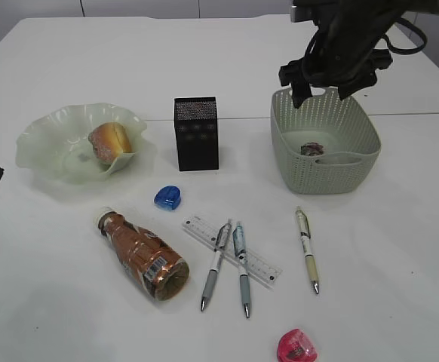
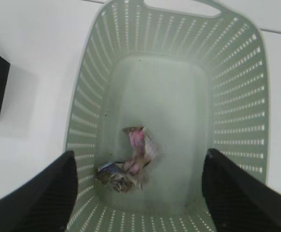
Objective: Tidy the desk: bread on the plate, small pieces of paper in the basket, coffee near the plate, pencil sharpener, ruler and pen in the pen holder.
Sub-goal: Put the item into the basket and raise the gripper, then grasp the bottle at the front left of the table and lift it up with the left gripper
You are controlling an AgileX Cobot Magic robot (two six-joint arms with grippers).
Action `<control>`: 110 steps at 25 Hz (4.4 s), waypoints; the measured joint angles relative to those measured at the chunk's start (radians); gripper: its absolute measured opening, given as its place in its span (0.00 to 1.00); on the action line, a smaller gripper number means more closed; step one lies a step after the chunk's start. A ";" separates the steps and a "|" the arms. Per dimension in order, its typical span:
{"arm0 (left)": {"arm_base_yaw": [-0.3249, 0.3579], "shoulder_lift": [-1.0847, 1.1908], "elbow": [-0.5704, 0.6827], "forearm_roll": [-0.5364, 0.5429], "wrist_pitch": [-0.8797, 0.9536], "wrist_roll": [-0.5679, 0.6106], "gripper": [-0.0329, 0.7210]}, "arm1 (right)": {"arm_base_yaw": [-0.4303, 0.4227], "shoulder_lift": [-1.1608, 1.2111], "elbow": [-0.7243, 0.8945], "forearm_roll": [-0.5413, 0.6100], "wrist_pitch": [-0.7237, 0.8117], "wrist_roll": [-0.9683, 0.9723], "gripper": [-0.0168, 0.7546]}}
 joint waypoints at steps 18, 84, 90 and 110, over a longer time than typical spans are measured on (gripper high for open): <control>0.000 0.000 0.000 -0.076 -0.057 0.008 0.62 | 0.000 -0.159 0.145 0.165 0.281 -0.127 0.73; -0.532 0.429 0.002 0.405 -0.357 -1.815 0.81 | 0.000 -0.837 0.887 0.167 0.144 -0.196 0.69; -0.532 0.470 0.002 0.405 -0.380 -1.807 0.81 | 0.000 -0.837 0.887 0.167 0.144 -0.196 0.69; -0.532 0.553 -0.001 0.407 -0.446 -1.783 0.65 | 0.000 -0.837 0.887 0.167 0.132 -0.196 0.69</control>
